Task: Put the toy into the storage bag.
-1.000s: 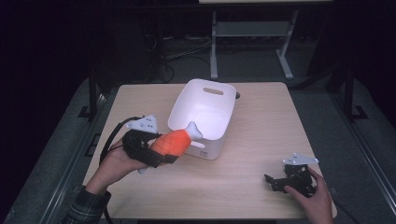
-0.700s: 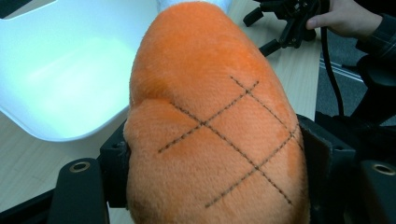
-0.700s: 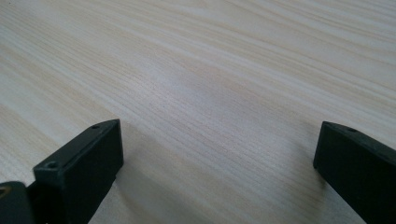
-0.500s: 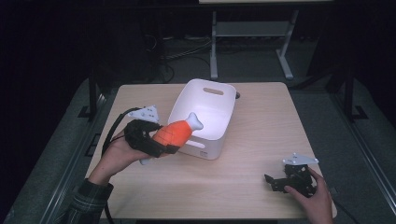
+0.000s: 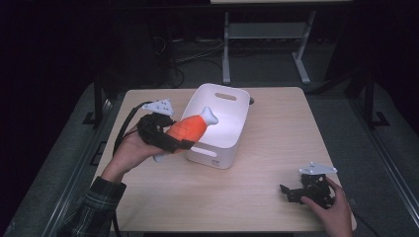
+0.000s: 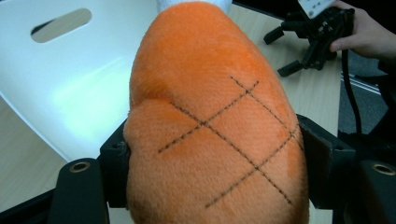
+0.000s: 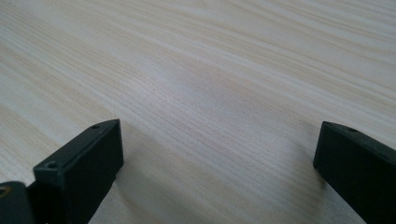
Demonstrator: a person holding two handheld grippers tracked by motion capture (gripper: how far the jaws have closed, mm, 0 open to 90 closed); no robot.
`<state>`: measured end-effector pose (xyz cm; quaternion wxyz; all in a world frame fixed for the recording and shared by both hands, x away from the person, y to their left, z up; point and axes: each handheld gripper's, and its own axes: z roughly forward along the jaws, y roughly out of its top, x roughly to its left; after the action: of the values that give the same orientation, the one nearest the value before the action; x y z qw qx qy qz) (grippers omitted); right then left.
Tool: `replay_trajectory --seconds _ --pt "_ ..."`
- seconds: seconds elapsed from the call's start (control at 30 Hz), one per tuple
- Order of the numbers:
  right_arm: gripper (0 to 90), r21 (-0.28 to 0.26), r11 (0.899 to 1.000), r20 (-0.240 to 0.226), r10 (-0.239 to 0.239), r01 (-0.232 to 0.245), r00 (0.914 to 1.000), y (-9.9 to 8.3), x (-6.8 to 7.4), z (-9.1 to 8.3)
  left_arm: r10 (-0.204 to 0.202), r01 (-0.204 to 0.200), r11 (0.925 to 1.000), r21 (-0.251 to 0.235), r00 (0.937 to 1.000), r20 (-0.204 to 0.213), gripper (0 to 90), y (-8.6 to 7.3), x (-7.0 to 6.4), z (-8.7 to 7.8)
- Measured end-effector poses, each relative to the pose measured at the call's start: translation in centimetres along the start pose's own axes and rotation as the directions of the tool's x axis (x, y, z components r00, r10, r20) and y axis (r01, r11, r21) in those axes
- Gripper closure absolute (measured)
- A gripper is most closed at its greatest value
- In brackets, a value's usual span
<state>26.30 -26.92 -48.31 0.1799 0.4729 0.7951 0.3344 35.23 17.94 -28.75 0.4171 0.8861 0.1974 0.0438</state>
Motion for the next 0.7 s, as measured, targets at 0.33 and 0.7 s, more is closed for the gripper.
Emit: replay_trajectory --seconds 0.33,0.7 --pt "0.9 0.000 1.000 0.000 0.000 0.000 1.0000 0.0 0.0 0.0 -0.021 0.021 0.9998 -0.009 0.9995 -0.024 27.2 1.4 1.2 0.7" --pt "0.9 0.000 1.000 0.000 0.000 0.000 1.0000 0.0 0.0 0.0 -0.060 0.060 0.9982 -0.003 0.9953 -0.077 26.6 2.9 2.6 2.2"
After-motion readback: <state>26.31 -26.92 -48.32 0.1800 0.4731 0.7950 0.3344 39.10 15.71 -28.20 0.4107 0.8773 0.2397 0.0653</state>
